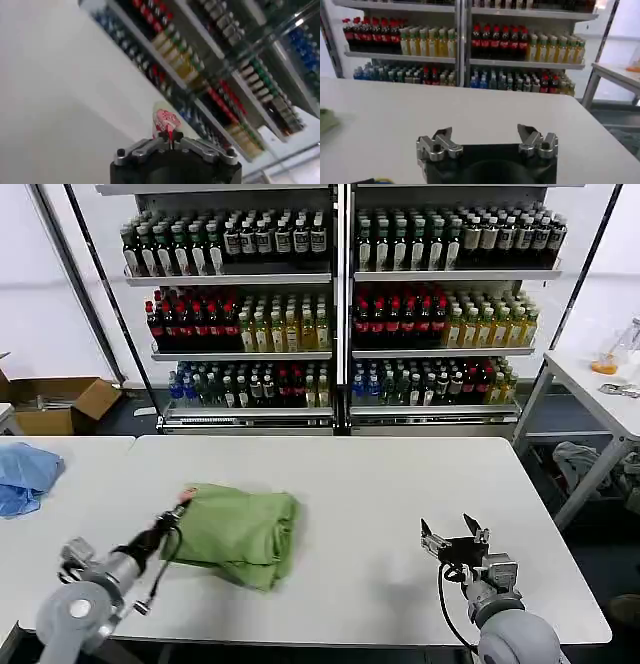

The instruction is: Fold and organize the clothes.

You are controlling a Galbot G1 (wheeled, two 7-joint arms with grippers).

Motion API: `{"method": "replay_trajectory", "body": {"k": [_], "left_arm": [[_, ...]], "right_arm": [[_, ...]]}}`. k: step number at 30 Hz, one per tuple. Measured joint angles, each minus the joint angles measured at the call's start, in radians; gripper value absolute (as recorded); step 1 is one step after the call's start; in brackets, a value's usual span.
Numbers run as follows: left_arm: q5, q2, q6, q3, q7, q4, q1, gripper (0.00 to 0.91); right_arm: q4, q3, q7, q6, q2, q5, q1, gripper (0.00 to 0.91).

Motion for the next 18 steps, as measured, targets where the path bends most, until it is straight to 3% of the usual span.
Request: {"method": "replay_trajectory", "body": {"k": [10, 18], "left_arm": [[0.181, 0.164, 0.029, -0.139, 0.031, -0.069, -0.024, 0.020], [0.503, 0.169, 0.027, 0.041, 0.048, -0.120, -0.024, 0.020]], "right_arm": [[0.020, -0.001, 0.002, -0.001, 0.004, 0.004, -0.001, 0.907], [0.035, 0.005, 0.001, -0.002, 0.007, -0.004, -0.019, 0.907]]}}
